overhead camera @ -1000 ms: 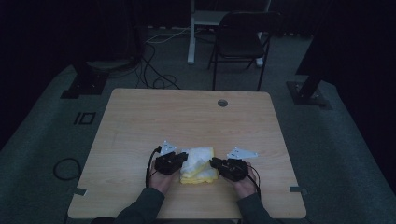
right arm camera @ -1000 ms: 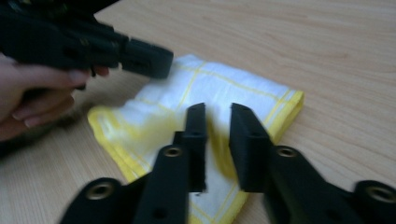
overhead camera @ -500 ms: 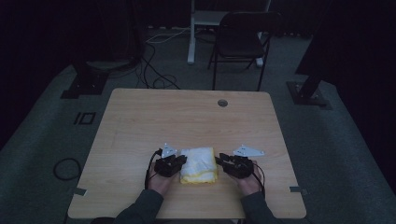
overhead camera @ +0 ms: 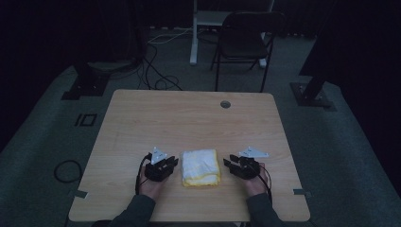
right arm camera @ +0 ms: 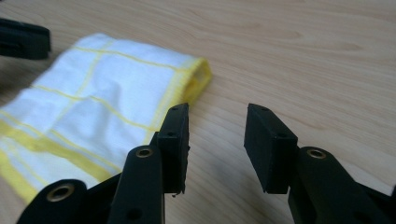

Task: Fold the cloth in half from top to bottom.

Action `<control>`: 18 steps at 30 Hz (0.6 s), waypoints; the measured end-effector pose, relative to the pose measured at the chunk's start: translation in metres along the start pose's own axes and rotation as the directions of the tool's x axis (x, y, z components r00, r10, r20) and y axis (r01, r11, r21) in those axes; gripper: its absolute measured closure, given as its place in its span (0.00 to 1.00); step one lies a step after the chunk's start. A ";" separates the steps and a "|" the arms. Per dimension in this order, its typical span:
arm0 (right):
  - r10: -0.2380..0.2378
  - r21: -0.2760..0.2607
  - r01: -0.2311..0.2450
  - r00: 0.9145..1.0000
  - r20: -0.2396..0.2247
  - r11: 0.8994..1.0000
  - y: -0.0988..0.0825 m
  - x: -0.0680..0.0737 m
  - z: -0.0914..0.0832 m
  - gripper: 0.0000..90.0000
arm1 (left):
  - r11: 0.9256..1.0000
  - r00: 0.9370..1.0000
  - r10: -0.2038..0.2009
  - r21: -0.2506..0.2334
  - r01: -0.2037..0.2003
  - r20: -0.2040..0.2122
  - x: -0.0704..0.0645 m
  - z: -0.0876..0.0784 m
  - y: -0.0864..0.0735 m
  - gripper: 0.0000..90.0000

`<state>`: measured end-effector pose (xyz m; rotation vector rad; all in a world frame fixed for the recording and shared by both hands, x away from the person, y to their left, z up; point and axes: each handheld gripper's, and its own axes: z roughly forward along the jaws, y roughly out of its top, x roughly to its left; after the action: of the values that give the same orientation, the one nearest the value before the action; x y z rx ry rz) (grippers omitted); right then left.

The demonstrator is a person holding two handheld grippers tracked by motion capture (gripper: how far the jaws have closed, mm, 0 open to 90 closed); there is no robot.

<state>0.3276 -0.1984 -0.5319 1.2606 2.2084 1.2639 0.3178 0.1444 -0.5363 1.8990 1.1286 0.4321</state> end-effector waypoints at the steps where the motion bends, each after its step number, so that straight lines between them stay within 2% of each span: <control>1: 0.004 0.002 -0.004 1.000 0.005 1.000 -0.001 -0.002 0.001 0.67 | 1.000 1.000 0.001 -0.002 -0.001 -0.007 0.001 0.000 0.000 0.85; 8: 0.018 0.025 -0.019 0.999 0.047 1.000 -0.004 -0.011 0.003 0.65 | 1.000 1.000 0.011 -0.006 -0.011 -0.028 0.004 0.000 0.000 0.81; 15: 0.021 0.027 -0.024 0.996 0.082 0.999 -0.004 -0.016 0.002 0.65 | 1.000 0.999 -0.004 -0.012 0.004 -0.042 0.008 -0.001 0.001 0.80; 18: 0.036 0.023 -0.038 0.994 0.101 0.999 -0.004 -0.023 0.000 0.65 | 0.999 0.998 -0.027 -0.025 0.025 -0.061 0.014 -0.005 0.002 0.80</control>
<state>0.3386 -0.2184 -0.5391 1.3502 2.1455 1.1627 0.3225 0.1587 -0.5338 1.8596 1.1822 0.4904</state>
